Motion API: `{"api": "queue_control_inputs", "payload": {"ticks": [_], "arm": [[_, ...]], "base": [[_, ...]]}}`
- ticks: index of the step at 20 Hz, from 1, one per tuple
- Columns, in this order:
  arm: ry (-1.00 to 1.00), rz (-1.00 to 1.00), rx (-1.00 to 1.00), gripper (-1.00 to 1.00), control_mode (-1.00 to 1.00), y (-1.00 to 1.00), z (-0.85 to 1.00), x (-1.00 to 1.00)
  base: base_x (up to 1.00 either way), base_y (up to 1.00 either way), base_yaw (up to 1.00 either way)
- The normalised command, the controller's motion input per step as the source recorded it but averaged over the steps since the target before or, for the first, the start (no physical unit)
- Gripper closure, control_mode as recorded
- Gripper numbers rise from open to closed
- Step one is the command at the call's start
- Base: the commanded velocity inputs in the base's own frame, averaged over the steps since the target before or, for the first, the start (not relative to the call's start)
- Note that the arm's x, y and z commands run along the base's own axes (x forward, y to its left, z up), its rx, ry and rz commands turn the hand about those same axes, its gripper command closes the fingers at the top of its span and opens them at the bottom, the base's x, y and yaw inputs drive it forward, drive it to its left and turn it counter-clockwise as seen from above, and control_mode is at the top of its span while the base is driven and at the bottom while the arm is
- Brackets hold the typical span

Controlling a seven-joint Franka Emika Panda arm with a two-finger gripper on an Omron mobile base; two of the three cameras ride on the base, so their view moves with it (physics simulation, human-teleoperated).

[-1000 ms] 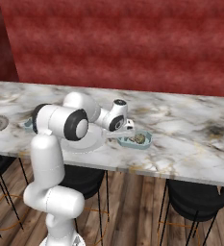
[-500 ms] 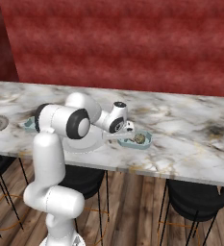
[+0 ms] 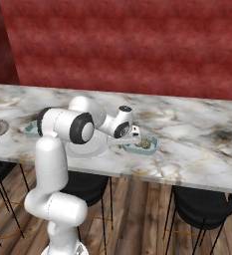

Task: Place two dumplings into each of the tupperware containers and then place the containers in the fridge.

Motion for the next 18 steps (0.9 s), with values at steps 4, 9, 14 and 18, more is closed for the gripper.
{"api": "queue_control_inputs", "payload": {"ticks": [4,9,14,18], "arm": [[-0.01,0.0,0.0,1.0,-1.0,0.0,0.0,0.0],[-0.11,0.0,-0.06,1.0,-1.0,0.0,0.41,0.0],[-0.09,0.03,-0.09,1.0,-1.0,0.0,0.84,-0.02],[-0.01,0.47,-0.04,1.0,-1.0,0.25,0.81,-0.51]], "base": [[0.0,0.0,0.0],[0.0,0.0,0.0],[0.0,0.0,0.0],[0.0,0.0,0.0]]}}
